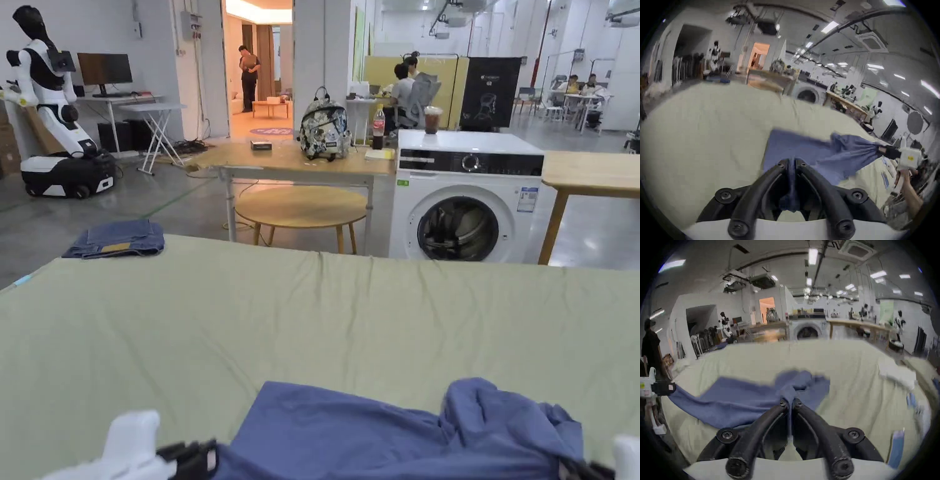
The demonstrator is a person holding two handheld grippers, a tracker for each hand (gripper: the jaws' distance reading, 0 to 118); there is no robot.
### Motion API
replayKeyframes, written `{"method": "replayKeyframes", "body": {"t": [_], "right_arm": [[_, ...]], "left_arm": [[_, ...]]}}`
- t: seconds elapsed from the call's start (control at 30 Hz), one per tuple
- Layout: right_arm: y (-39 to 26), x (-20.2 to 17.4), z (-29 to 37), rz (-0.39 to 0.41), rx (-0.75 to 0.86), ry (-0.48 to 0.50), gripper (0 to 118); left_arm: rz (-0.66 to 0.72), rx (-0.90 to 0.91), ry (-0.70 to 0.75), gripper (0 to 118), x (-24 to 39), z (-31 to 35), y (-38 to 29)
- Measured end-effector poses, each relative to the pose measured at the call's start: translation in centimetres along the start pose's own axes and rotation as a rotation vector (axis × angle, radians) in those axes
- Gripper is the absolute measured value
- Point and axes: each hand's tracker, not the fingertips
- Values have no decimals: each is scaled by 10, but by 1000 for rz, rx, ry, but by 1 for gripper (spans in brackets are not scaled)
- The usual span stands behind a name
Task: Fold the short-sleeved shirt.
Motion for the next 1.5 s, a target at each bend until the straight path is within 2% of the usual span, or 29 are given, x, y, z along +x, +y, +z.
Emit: {"method": "replayKeyframes", "body": {"t": [0.07,0.13,0.2,0.33,0.37,0.4,0.43,0.47,0.5,0.6,0.8,0.87,0.93,0.97,1.03,1.07,1.1,1.17,1.3,1.37,1.4,1.43,1.5], "right_arm": [[-56,8,33,-68,-74,-22,2],[-102,25,58,-173,-130,-25,2],[-126,32,78,-233,-151,-74,2],[-145,32,113,-238,-116,-48,2],[-146,30,117,-234,-108,-47,8],[-146,29,119,-225,-107,-46,35],[-144,27,122,-220,-103,-72,67],[-145,28,125,-229,-91,-94,90],[-144,31,128,-235,-91,-87,95],[-134,41,143,-258,-53,-87,94],[-72,28,185,-129,134,-94,93],[-55,22,193,-91,190,-71,82],[-41,13,199,-52,239,-65,63],[-38,11,198,-39,255,-54,52],[-34,3,193,0,268,-67,14],[-32,0,190,9,262,-86,1],[-31,-2,187,13,264,-92,0],[-29,-4,186,3,254,-55,0],[-28,-9,186,2,264,-44,0],[-28,-11,186,15,260,-45,0],[-29,-11,186,20,256,-39,0],[-31,-11,186,21,252,-38,0],[-35,-8,183,10,233,-31,0]], "left_arm": [[37,-41,50,3,-20,17,-47],[129,-63,66,3,-32,38,-82],[194,-52,67,3,-37,58,-98],[178,-64,83,3,-52,79,-125],[160,-57,75,4,-52,83,-129],[140,-30,87,19,-50,87,-131],[122,-27,101,44,-48,90,-131],[94,2,148,74,-42,94,-130],[81,27,157,89,-41,98,-126],[32,105,158,89,-24,119,-105],[-224,310,192,89,35,158,-54],[-247,360,164,89,55,166,-43],[-251,394,112,88,72,169,-36],[-241,379,72,82,77,169,-33],[-233,376,44,33,85,168,-31],[-233,376,54,7,89,164,-31],[-238,374,54,0,93,162,-32],[-256,372,72,0,95,159,-32],[-243,328,88,0,85,157,-35],[-169,278,95,0,71,156,-37],[-100,251,95,9,60,153,-39],[-41,227,104,28,49,153,-42],[65,191,67,83,25,149,-53]]}}
